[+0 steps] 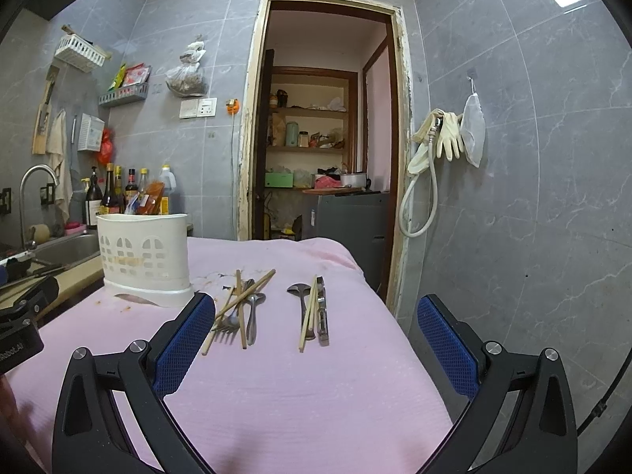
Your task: Organize utensils
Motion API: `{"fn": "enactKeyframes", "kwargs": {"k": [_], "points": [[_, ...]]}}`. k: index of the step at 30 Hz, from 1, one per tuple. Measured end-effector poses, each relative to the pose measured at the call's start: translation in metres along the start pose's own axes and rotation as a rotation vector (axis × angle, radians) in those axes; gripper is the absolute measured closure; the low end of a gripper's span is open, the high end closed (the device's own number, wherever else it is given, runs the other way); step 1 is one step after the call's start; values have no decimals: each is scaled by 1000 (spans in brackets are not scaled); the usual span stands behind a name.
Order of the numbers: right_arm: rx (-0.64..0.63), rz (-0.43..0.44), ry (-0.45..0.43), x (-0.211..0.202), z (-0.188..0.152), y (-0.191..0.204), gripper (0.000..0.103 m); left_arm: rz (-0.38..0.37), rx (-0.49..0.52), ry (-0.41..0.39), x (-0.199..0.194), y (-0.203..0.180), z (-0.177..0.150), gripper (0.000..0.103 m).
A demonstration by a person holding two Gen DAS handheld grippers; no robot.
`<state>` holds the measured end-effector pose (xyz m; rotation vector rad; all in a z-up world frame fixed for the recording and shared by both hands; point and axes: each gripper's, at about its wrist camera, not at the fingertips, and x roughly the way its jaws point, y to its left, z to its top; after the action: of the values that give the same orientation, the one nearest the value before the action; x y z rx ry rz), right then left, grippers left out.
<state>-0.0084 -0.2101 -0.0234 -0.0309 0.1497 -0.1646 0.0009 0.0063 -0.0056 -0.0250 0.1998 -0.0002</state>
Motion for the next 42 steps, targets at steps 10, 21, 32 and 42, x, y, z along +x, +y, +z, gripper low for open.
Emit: {"fn": "enactKeyframes", "kwargs": {"k": [10,21,32,42], "points": [[-5,9,9,0,2,-4,0,0,-1,2,-2,2,0,2],[-7,8,5,0,3,-4,0,3,-2,1,2,1,-2,2],[-13,11,9,1,4,-5,0,5,-8,3,0,2,-1,2],[-15,12,12,0,3,-3,0,5,-7,3,0,2,-1,2]]}}
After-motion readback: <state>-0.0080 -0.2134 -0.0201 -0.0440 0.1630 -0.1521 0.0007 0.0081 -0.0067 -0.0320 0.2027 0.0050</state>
